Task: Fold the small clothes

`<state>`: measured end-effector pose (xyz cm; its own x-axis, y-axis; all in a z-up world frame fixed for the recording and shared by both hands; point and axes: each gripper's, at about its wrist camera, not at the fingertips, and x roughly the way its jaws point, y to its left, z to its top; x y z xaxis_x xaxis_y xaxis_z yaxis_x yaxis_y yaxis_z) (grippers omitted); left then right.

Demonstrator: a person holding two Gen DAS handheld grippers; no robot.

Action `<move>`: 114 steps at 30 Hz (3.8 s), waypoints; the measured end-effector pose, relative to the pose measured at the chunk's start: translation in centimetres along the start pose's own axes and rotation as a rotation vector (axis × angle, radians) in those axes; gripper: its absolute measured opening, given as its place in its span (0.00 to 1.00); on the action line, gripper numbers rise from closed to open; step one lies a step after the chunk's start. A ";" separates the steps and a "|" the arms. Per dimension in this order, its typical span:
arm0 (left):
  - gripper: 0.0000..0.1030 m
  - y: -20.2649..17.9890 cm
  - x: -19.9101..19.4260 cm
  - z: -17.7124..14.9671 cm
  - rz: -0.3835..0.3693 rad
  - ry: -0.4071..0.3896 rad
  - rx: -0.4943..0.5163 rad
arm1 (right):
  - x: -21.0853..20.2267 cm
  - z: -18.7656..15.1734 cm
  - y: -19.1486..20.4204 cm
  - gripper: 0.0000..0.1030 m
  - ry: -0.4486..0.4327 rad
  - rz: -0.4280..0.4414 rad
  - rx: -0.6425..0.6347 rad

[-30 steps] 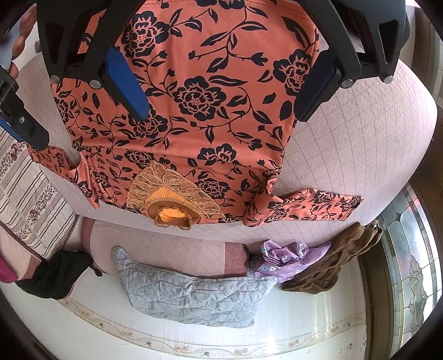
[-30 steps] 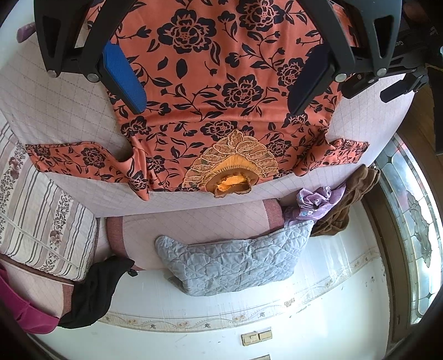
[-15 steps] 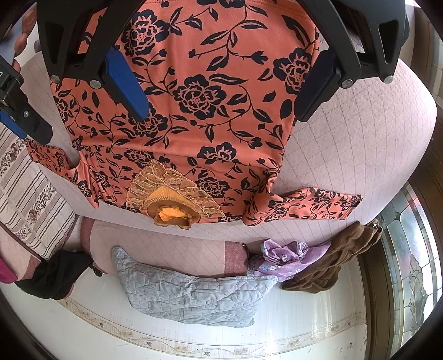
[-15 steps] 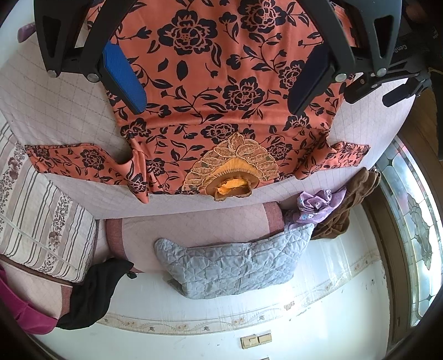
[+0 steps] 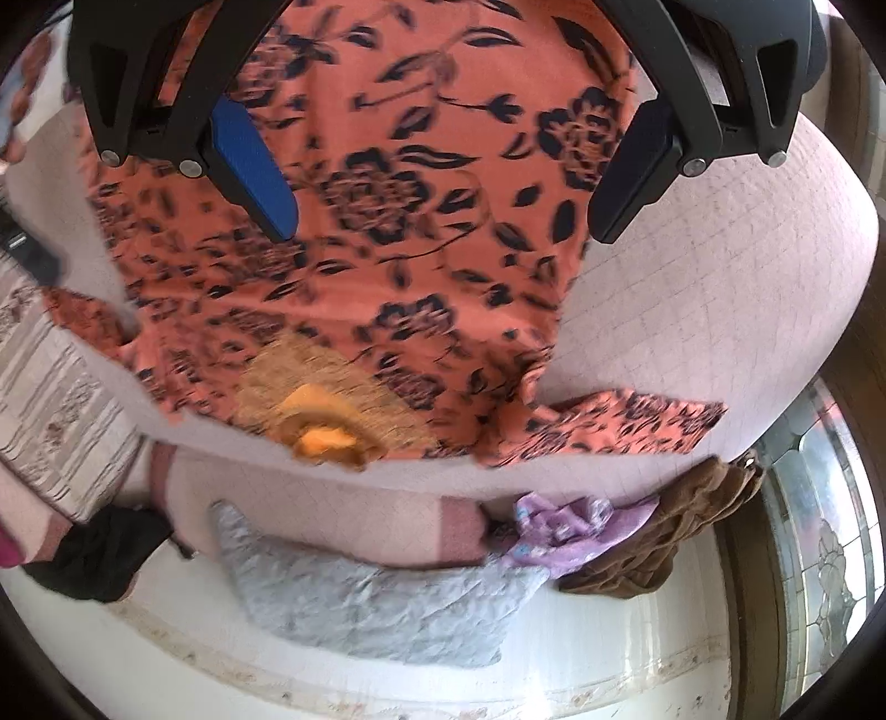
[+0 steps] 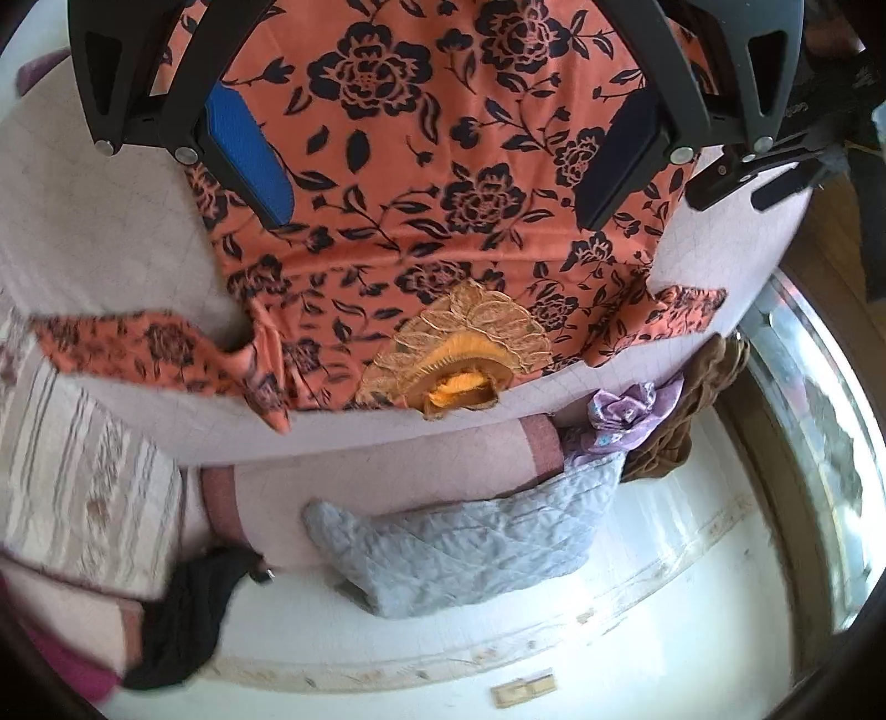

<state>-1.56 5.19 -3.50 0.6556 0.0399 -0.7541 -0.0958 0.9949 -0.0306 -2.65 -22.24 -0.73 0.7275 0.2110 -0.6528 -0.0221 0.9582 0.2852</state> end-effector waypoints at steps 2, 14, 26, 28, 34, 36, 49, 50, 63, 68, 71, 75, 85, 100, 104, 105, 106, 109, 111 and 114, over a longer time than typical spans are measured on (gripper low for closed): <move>1.00 1.3 1.4 -0.2 0.021 0.032 -0.018 | 0.6 0.0 -3.4 1.00 0.017 0.007 0.087; 1.00 9.6 6.7 0.2 0.143 0.074 -0.156 | 5.7 2.3 -38.2 0.56 -0.068 -0.134 1.007; 1.00 14.9 10.2 1.0 0.201 0.074 -0.241 | 10.4 9.1 -44.2 0.08 0.008 -0.442 0.923; 1.00 15.6 10.2 0.8 0.208 0.060 -0.245 | 10.2 11.8 -42.3 0.07 0.012 -0.510 0.800; 1.00 18.1 9.8 0.5 0.145 0.028 -0.381 | 5.4 22.6 -25.6 0.07 -0.220 -0.344 0.369; 1.00 18.3 9.4 0.4 0.130 0.015 -0.398 | 4.1 24.6 -19.0 0.07 -0.275 -0.227 0.274; 1.00 20.0 8.5 0.0 0.129 -0.006 -0.450 | 22.2 12.1 7.4 0.93 0.108 0.217 0.134; 1.00 19.9 8.4 0.1 0.133 -0.009 -0.443 | 23.8 10.1 7.4 0.90 0.195 0.208 0.129; 1.00 17.3 7.3 3.2 -0.031 -0.044 -0.367 | 23.7 10.8 -8.0 0.87 0.254 0.055 0.318; 1.00 23.4 10.7 6.0 -0.178 -0.038 -0.623 | 19.4 10.1 -6.9 0.86 0.092 0.113 0.214; 1.00 27.6 14.7 8.4 -0.249 -0.010 -0.784 | 18.5 8.5 -4.3 0.86 0.053 0.120 0.101; 0.97 31.8 19.2 12.1 -0.185 0.002 -0.863 | 19.5 5.1 -4.6 0.86 0.111 0.087 0.074; 0.39 35.3 24.3 15.4 -0.003 0.038 -0.894 | 19.3 4.6 -6.2 0.88 0.094 0.129 0.112; 0.05 7.2 2.5 26.9 -0.220 -0.407 -0.185 | 20.0 3.9 -6.1 0.88 0.074 0.157 0.146; 0.05 -4.7 1.3 25.9 -0.417 -0.377 -0.064 | 19.6 4.3 -6.5 0.86 0.073 0.172 0.179; 0.06 -6.3 1.5 25.4 -0.449 -0.354 -0.049 | 19.2 4.4 -6.7 0.86 0.071 0.177 0.197; 0.09 -8.8 2.5 25.0 -0.498 -0.301 -0.017 | 18.5 4.5 -7.0 0.86 0.061 0.178 0.218; 0.57 -14.4 7.7 22.0 -0.515 -0.116 0.093 | 15.8 4.5 -8.5 0.88 0.015 0.187 0.263; 0.66 -14.5 10.9 20.4 -0.429 -0.046 0.109 | 13.9 4.5 -10.0 0.88 -0.006 0.176 0.281; 0.66 -10.8 14.1 17.1 -0.309 0.025 0.082 | 12.0 5.0 -12.5 0.88 -0.001 0.176 0.327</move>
<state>21.56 -3.41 -2.55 0.6253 -0.2669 -0.7333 0.1667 0.9637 -0.2086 9.84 -32.61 -8.59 0.7330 0.3669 -0.5728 0.0729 0.7948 0.6024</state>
